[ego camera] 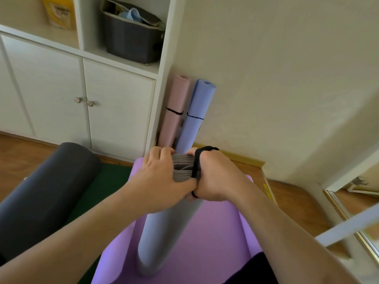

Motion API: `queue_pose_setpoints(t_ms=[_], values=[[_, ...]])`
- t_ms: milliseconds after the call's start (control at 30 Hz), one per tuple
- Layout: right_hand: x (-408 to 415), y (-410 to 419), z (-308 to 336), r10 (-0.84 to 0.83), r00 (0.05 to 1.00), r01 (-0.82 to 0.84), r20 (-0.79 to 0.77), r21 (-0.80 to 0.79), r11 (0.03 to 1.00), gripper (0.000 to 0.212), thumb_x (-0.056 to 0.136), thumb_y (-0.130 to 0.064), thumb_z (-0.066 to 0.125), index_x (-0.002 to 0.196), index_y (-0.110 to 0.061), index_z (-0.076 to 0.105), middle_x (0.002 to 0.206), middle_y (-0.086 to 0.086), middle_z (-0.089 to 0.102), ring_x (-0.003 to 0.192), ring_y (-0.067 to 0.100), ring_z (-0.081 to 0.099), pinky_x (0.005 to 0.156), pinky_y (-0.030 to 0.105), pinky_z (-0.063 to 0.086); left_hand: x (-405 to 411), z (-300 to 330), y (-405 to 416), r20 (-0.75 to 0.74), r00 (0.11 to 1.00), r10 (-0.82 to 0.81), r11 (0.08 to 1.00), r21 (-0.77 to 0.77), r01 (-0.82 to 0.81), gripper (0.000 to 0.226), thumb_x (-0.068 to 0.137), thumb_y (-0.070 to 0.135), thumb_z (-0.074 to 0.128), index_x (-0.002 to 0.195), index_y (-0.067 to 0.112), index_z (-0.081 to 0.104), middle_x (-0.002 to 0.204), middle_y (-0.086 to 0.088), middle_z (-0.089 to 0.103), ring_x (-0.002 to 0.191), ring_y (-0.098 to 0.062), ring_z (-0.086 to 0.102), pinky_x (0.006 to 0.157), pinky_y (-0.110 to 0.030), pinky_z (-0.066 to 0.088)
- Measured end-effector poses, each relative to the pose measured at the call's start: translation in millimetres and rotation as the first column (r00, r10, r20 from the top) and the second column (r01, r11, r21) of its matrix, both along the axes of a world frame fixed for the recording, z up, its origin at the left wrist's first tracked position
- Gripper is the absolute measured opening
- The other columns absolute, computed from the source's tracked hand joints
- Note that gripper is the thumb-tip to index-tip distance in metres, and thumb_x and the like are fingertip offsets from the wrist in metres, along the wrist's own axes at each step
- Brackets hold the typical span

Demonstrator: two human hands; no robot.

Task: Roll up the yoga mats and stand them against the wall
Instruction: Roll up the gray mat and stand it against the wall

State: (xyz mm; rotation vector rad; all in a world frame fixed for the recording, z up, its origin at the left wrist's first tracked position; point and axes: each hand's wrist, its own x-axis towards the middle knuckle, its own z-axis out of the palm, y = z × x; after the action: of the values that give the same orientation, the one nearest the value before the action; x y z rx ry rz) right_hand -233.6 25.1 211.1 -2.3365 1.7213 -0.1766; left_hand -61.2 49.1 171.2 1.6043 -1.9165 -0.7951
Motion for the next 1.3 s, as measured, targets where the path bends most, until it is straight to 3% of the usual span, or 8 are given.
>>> queue_pose_setpoints(t_ms=[233,333,500,633,733,867,1033,1300], values=[[-0.7,5.3,-11.0,0.042,0.996,-0.037,0.083,-0.064,0.997,0.053,0.051,-0.033,0.086,0.099,-0.036,0.063,0.084,-0.015,0.070,0.077,0.008,0.064,0.060,0.028,0.051,-15.1,25.1,6.0,0.336,0.929,0.152,0.974,-0.213,-0.083,0.035,0.097,0.051,0.053,0.106,0.017,0.048,0.094,0.000,0.060,0.078,-0.022,0.063,0.073,-0.042,0.061],[-8.2,9.9,-15.5,0.037,0.993,-0.024,0.113,-0.113,0.993,0.077,0.045,-0.043,0.097,0.116,-0.038,0.067,0.103,-0.022,0.069,0.094,0.005,0.063,0.073,0.024,0.052,-4.9,21.9,0.0,0.169,0.974,0.150,0.974,-0.197,-0.116,0.017,0.100,0.027,0.052,0.111,0.015,0.058,0.095,-0.005,0.068,0.080,-0.025,0.067,0.074,-0.042,0.061],[-15.4,21.5,-28.0,-0.034,0.936,0.082,0.350,-0.124,0.989,0.074,0.048,-0.032,0.106,0.113,-0.032,0.071,0.097,-0.030,0.066,0.093,-0.009,0.059,0.074,0.004,0.045,30.0,14.6,-1.6,-0.177,0.970,0.169,0.981,-0.069,-0.184,0.040,0.099,0.002,0.051,0.126,0.025,0.070,0.114,0.011,0.072,0.102,-0.010,0.069,0.087,-0.025,0.055],[-12.5,28.7,-40.1,-0.081,0.869,0.123,0.488,-0.055,0.991,0.077,0.049,-0.029,0.108,0.114,-0.042,0.068,0.107,-0.044,0.061,0.106,-0.017,0.057,0.087,0.003,0.046,49.7,4.0,-4.9,-0.457,0.874,0.166,0.986,0.086,-0.142,0.045,0.099,-0.011,0.052,0.112,0.027,0.073,0.106,0.009,0.080,0.099,-0.017,0.077,0.085,-0.047,0.065],[-13.5,29.9,-40.1,-0.042,0.881,0.092,0.471,-0.083,0.992,0.065,0.053,-0.025,0.106,0.092,-0.049,0.060,0.091,-0.048,0.061,0.094,-0.025,0.054,0.075,-0.001,0.040,51.8,0.8,-4.0,-0.492,0.859,0.141,0.990,0.069,-0.124,0.046,0.098,-0.012,0.051,0.114,0.025,0.074,0.106,0.010,0.080,0.100,-0.016,0.077,0.085,-0.048,0.065],[-18.1,27.4,-36.7,0.009,0.937,0.050,0.348,-0.158,0.986,0.067,0.060,-0.036,0.102,0.117,-0.030,0.067,0.103,-0.026,0.062,0.106,0.005,0.056,0.078,0.003,0.040,45.2,2.1,-0.1,-0.512,0.854,0.088,0.996,0.071,-0.060,0.053,0.095,-0.016,0.049,0.121,0.024,0.072,0.108,0.014,0.079,0.103,-0.009,0.075,0.089,-0.040,0.064],[-28.3,31.0,-33.2,0.047,0.940,0.010,0.339,-0.166,0.986,0.061,0.072,-0.035,0.093,0.126,-0.031,0.066,0.120,-0.019,0.068,0.114,0.007,0.053,0.081,0.009,0.039,45.5,-1.7,3.7,-0.403,0.914,-0.048,0.998,0.020,0.061,0.071,0.087,-0.023,0.051,0.137,0.026,0.059,0.120,0.021,0.075,0.120,0.001,0.066,0.100,-0.032,0.056],[-28.0,29.5,-21.6,0.044,0.915,-0.024,0.401,-0.054,0.998,0.046,0.066,-0.039,0.096,0.094,-0.054,0.063,0.107,-0.030,0.072,0.100,-0.008,0.066,0.081,0.015,0.053,33.9,-6.4,-11.6,-0.450,0.881,0.147,0.987,0.005,-0.163,0.030,0.101,-0.001,0.063,0.112,0.024,0.075,0.098,0.012,0.080,0.083,-0.016,0.078,0.069,-0.032,0.066]])
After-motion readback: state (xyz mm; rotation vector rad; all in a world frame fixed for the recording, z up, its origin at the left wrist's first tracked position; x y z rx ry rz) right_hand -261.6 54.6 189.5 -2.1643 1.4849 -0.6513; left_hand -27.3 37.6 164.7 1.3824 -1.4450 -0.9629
